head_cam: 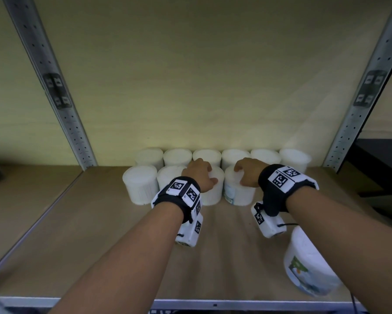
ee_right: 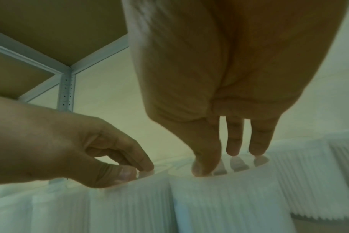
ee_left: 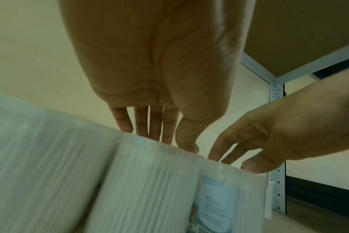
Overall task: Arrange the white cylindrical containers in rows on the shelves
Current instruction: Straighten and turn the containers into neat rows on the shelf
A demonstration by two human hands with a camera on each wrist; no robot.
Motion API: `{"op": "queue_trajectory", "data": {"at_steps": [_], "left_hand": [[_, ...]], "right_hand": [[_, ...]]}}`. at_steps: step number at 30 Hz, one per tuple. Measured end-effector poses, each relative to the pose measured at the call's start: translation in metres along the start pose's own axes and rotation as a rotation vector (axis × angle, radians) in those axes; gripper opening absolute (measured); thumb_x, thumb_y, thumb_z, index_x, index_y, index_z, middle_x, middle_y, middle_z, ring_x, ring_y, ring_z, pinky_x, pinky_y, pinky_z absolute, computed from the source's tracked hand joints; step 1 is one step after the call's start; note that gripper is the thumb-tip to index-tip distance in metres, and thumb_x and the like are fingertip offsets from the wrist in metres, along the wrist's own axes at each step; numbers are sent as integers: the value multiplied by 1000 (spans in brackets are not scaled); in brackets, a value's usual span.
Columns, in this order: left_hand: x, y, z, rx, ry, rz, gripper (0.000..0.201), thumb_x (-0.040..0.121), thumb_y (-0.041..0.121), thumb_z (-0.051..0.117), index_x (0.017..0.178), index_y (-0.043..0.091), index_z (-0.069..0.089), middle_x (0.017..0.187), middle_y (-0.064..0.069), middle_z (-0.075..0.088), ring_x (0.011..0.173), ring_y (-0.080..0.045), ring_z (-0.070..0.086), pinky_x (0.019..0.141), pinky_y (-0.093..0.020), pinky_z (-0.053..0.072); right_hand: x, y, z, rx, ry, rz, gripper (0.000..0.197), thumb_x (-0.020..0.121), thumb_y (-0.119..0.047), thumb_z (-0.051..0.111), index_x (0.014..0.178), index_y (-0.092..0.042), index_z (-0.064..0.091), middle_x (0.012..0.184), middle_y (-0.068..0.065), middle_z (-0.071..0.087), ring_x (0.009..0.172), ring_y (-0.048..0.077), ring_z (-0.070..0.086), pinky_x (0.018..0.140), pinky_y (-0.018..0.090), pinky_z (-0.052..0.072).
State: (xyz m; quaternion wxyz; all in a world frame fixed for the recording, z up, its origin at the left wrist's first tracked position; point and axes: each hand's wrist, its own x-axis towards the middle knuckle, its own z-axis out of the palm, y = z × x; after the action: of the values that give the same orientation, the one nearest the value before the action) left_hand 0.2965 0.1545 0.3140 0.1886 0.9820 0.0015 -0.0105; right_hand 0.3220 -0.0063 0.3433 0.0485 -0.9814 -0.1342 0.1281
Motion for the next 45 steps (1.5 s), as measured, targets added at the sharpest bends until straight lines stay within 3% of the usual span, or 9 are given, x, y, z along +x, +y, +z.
{"op": "queue_trajectory", "data": {"at_steps": [4,7,11,17,22,28,32,36,45], "left_hand": [[0,-1,2,-17,6,-2,50,89,35,60,133,13,50,138,-8,44,131,-26,39,109,-42,37],[0,-2,2,-25,3,1,51,90,35,60,134,13,49,139,-8,43,131,-26,39,109,-41,36],[1,-2,2,-18,4,8,51,89,36,59,134,13,49,139,-8,43,131,-26,39,109,-41,36],[2,-3,4,-7,6,9,51,90,36,59,134,14,49,139,-8,43,131,-26,38,109,-42,36],[3,-4,5,-17,15,10,50,90,36,59,133,13,49,139,-7,43,131,-25,38,109,-42,36],[5,-5,5,-14,6,3,50,89,37,59,133,14,50,138,-8,44,131,-26,39,109,-42,36],[4,-4,5,-23,2,-2,50,89,38,59,132,14,50,137,-8,44,130,-26,40,109,-41,36],[3,-5,6,-32,10,0,50,89,38,60,132,14,50,137,-8,44,131,-26,40,109,-41,36],[3,-5,5,-29,12,6,51,89,38,59,133,14,49,138,-8,44,131,-26,39,109,-41,36]], "right_hand": [[0,2,-3,80,92,-18,44,92,-12,52,136,-15,49,143,8,43,129,26,45,104,29,39],[3,1,0,12,164,44,48,94,-34,53,134,-10,48,140,13,44,127,30,45,105,34,36],[5,0,9,-88,113,111,63,89,-54,52,133,-8,47,135,14,45,123,32,46,105,38,36],[5,-2,7,-95,102,92,58,91,-48,51,133,-7,47,137,14,46,125,31,45,106,36,35],[0,-3,0,-80,59,63,50,94,-32,54,137,-7,47,141,10,47,128,27,47,106,32,38],[-5,-2,-4,15,-2,38,55,93,-10,51,145,-16,38,150,8,37,136,26,41,110,30,37],[-4,-5,-4,-3,133,69,44,93,-29,52,131,-8,53,137,12,50,125,29,49,105,33,38],[1,-6,5,-31,133,140,59,90,-51,51,130,-7,50,136,14,48,124,30,47,105,37,35],[0,-7,8,-70,118,121,56,93,-46,49,134,-8,46,137,13,45,127,29,44,108,36,32]]}}
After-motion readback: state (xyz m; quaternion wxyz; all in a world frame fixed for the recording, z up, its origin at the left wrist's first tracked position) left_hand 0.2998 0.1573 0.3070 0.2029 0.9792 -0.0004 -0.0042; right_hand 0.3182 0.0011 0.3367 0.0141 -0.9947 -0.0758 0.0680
